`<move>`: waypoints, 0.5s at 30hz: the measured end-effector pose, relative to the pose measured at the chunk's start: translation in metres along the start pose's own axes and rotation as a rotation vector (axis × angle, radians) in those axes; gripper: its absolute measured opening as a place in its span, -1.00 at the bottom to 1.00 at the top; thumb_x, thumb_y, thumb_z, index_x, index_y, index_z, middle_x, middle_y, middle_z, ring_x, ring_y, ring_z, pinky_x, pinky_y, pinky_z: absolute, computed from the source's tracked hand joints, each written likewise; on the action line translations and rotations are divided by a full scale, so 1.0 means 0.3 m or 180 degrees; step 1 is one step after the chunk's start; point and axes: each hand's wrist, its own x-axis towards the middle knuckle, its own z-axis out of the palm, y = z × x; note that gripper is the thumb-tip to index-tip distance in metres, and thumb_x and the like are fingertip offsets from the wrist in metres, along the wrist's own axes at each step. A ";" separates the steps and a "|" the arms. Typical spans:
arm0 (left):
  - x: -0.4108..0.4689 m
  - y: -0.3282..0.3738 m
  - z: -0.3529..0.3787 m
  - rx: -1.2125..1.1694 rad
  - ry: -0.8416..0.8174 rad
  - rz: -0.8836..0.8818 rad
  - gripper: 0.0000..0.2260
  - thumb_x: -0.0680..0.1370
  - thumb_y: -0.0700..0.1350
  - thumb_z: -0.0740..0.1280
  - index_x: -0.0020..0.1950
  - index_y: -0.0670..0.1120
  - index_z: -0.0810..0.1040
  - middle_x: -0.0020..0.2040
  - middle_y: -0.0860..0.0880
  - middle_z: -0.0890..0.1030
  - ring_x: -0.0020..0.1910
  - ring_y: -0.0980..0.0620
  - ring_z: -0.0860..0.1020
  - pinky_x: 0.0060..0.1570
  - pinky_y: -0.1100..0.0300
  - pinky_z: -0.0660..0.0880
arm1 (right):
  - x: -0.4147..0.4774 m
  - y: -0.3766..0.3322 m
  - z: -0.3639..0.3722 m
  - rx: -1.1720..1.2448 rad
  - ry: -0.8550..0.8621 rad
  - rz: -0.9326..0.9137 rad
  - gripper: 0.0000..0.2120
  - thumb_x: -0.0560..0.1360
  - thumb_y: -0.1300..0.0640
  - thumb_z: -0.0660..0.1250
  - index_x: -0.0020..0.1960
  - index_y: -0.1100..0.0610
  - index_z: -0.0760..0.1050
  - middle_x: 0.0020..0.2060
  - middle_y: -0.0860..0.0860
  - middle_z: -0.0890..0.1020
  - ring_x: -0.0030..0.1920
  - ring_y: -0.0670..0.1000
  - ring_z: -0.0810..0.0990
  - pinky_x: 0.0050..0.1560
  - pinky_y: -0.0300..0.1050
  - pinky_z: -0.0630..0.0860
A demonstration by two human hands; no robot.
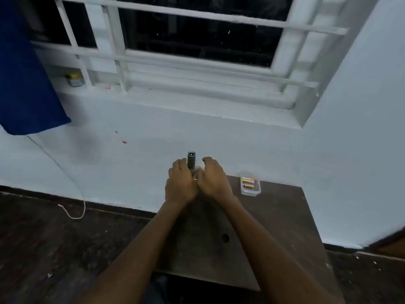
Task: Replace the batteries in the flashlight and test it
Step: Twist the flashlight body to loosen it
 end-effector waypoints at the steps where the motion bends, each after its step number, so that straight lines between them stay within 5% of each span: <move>1: 0.019 -0.007 0.009 -0.0209 -0.0010 -0.0114 -0.57 0.62 0.11 0.17 0.39 -0.12 0.33 0.36 -0.11 0.42 0.27 -0.13 0.42 0.15 -0.13 0.47 | 0.023 0.003 0.018 0.0129 0.0059 0.0026 -0.56 0.66 0.07 0.16 0.47 0.25 0.30 0.38 0.19 0.47 0.37 0.18 0.46 0.32 0.07 0.41; 9: 0.111 -0.046 0.073 -0.0224 0.0057 0.0095 -0.74 0.62 0.00 0.17 0.20 -0.14 0.44 0.03 -0.11 0.61 0.02 -0.15 0.57 -0.05 -0.15 0.57 | 0.129 0.010 0.082 0.0767 0.0184 -0.0155 -0.55 0.66 0.03 0.19 0.50 0.15 0.33 0.31 0.07 0.59 0.30 0.08 0.55 0.34 0.01 0.45; 15: 0.092 -0.072 0.080 -0.0474 0.0108 0.0418 -0.81 0.59 -0.13 0.21 0.17 -0.12 0.50 0.01 -0.10 0.62 -0.02 -0.15 0.57 -0.08 -0.16 0.57 | 0.114 0.029 0.052 0.1057 0.0395 -0.0149 -0.84 0.63 0.12 0.25 0.17 0.11 0.53 -0.09 -0.09 0.64 -0.10 -0.09 0.60 -0.07 -0.26 0.48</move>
